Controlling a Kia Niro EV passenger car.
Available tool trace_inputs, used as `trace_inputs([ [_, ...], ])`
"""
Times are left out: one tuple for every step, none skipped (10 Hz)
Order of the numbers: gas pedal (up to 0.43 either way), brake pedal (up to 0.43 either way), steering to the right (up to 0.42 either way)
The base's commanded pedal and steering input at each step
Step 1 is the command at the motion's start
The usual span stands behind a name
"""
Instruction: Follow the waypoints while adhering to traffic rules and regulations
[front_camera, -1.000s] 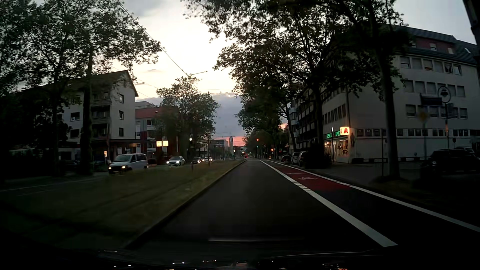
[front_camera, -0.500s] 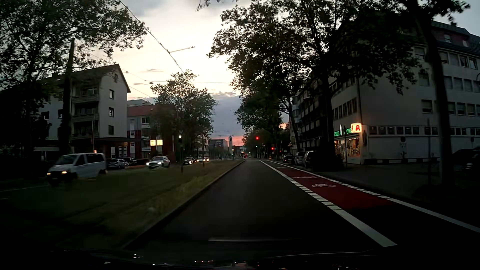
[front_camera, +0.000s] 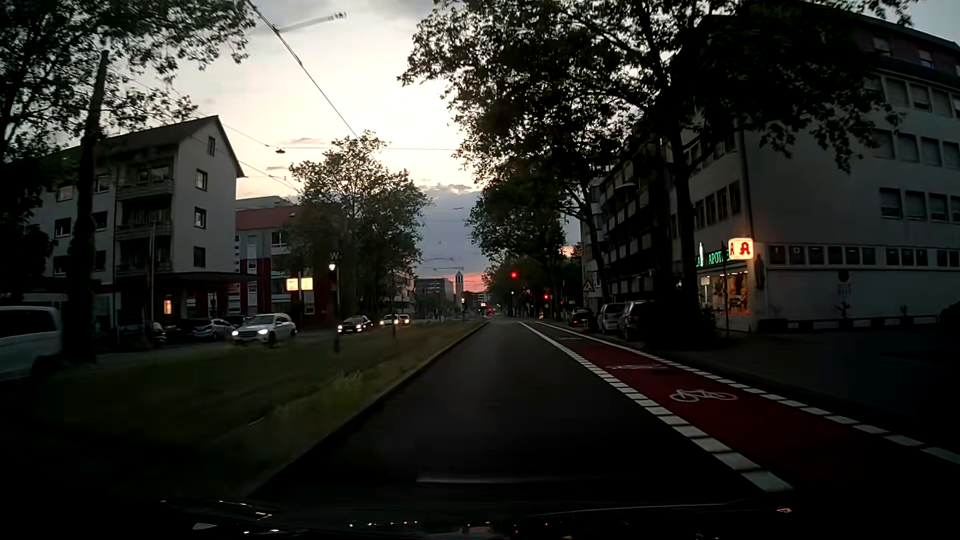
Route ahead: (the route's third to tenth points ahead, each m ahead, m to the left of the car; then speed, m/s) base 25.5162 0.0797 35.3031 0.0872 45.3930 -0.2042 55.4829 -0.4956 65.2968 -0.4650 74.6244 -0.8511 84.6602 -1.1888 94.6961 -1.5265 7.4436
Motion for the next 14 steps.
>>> trace_inputs([
  [0.000,0.000,0.001],
  [0.000,0.000,0.001],
  [0.000,0.000,0.001],
  [0.000,0.000,0.000],
  [0.000,0.000,0.001],
  [0.000,0.000,0.001],
  [0.000,0.000,0.000],
  [0.000,0.000,0.001],
  [0.000,0.000,0.001],
  [0.000,0.000,0.001],
  [0.000,0.000,0.001],
  [0.000,0.000,0.000],
  [0.000,0.000,0.001],
  [0.000,0.000,0.001],
])
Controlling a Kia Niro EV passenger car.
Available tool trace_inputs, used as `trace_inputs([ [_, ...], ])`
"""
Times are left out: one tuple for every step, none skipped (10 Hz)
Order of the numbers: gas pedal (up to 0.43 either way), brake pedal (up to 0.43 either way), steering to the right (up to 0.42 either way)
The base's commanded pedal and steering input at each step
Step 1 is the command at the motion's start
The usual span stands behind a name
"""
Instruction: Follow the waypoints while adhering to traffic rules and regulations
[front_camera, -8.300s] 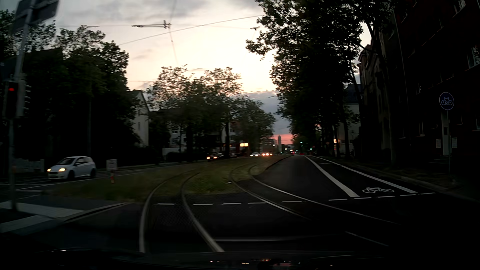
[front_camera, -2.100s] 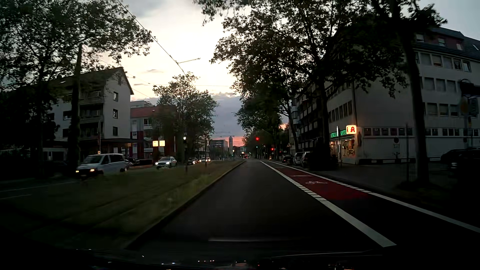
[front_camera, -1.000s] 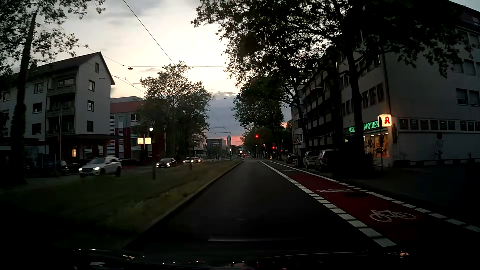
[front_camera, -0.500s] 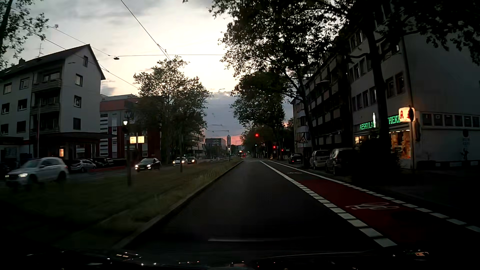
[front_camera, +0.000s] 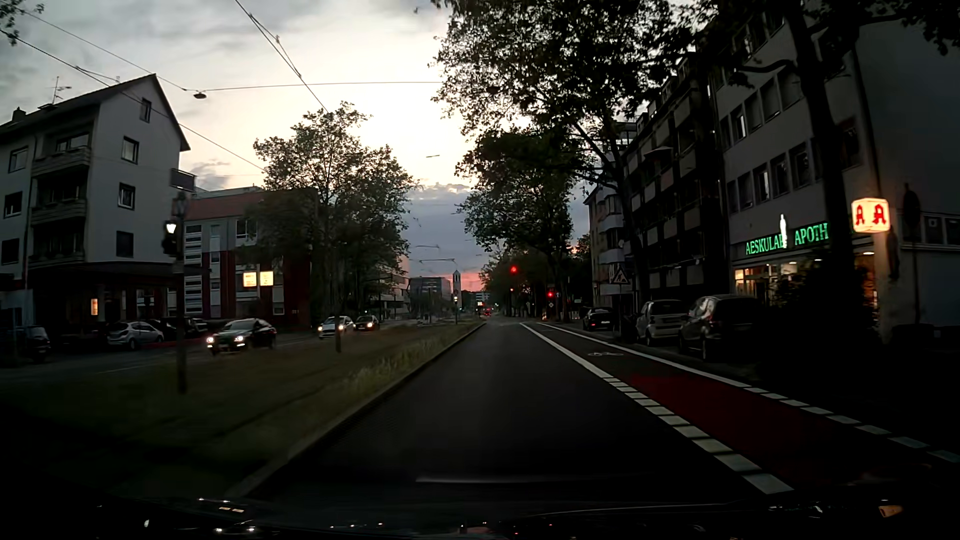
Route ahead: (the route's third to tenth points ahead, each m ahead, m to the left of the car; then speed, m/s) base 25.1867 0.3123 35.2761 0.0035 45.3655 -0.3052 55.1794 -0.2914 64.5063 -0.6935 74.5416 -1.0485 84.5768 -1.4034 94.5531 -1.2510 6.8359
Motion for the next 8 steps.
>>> trace_inputs([
  [0.000,0.000,0.001],
  [0.000,0.000,0.001],
  [0.000,0.000,0.001],
  [0.000,0.000,0.001],
  [0.000,0.000,0.000],
  [0.000,0.000,0.001],
  [0.000,0.000,0.001],
  [0.000,0.000,0.000],
])
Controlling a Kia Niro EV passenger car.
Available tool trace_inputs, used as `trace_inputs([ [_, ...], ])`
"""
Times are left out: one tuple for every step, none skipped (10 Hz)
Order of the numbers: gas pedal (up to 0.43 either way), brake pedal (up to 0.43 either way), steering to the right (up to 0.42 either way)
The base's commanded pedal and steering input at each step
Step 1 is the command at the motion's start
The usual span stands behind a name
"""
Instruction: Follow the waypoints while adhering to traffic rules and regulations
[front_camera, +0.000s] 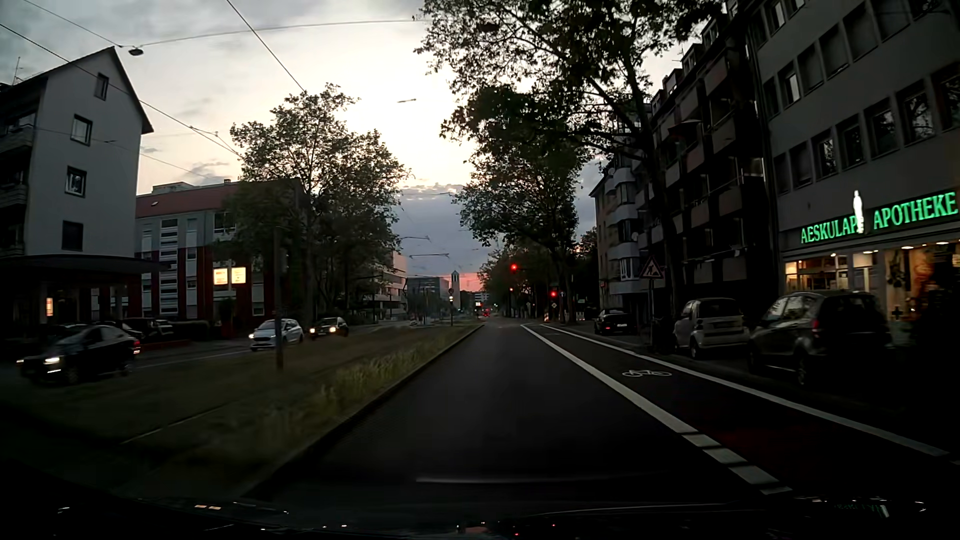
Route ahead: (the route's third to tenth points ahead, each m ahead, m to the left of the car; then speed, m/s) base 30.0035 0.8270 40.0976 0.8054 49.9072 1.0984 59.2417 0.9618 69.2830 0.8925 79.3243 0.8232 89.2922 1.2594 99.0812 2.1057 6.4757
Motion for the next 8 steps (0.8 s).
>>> trace_inputs([
  [0.000,0.000,0.001],
  [0.000,0.000,0.000],
  [0.000,0.000,0.001],
  [0.000,0.000,0.000],
  [0.000,0.000,0.000],
  [0.000,0.000,-0.001],
  [0.000,0.000,-0.001],
  [0.000,0.000,-0.001],
])
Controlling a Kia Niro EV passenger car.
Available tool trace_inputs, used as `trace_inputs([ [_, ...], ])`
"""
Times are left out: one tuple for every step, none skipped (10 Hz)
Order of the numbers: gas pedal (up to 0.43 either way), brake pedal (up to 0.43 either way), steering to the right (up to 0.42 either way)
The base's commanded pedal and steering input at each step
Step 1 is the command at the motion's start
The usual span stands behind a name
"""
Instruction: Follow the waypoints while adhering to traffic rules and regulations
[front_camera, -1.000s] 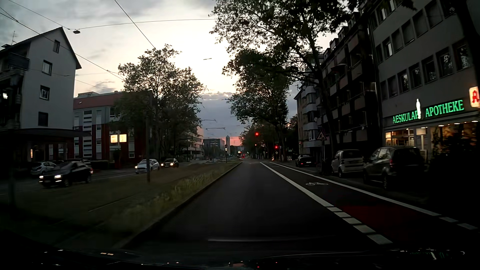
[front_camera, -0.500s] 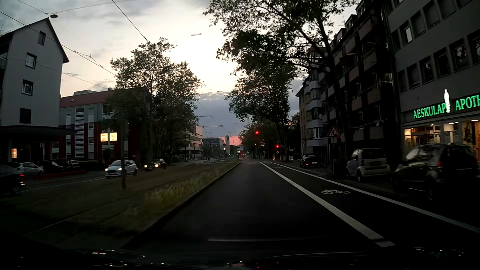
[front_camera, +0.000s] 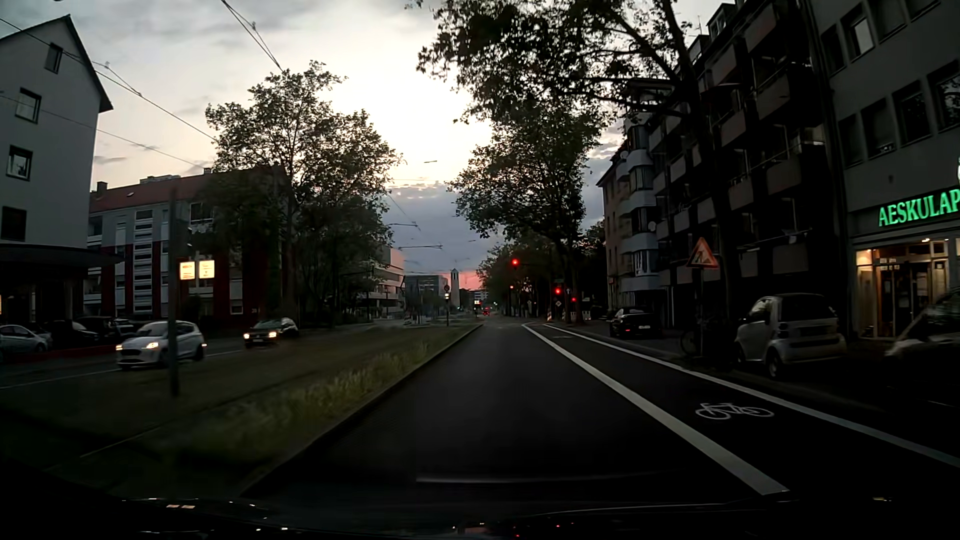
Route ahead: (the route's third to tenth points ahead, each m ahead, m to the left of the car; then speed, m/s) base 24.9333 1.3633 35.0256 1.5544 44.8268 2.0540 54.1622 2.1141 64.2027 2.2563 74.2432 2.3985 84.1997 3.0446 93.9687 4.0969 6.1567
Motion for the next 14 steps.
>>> trace_inputs([
  [0.000,0.000,-0.002],
  [0.000,0.000,-0.003],
  [0.000,0.000,-0.003],
  [0.000,0.000,-0.003],
  [0.000,0.000,-0.003],
  [0.000,0.000,-0.003],
  [0.000,0.000,-0.003],
  [0.000,0.000,-0.004],
  [0.000,0.000,-0.004],
  [0.000,0.000,-0.004],
  [0.000,0.000,-0.004],
  [0.000,0.000,-0.004],
  [0.000,0.000,-0.004],
  [0.000,0.000,-0.004],
])
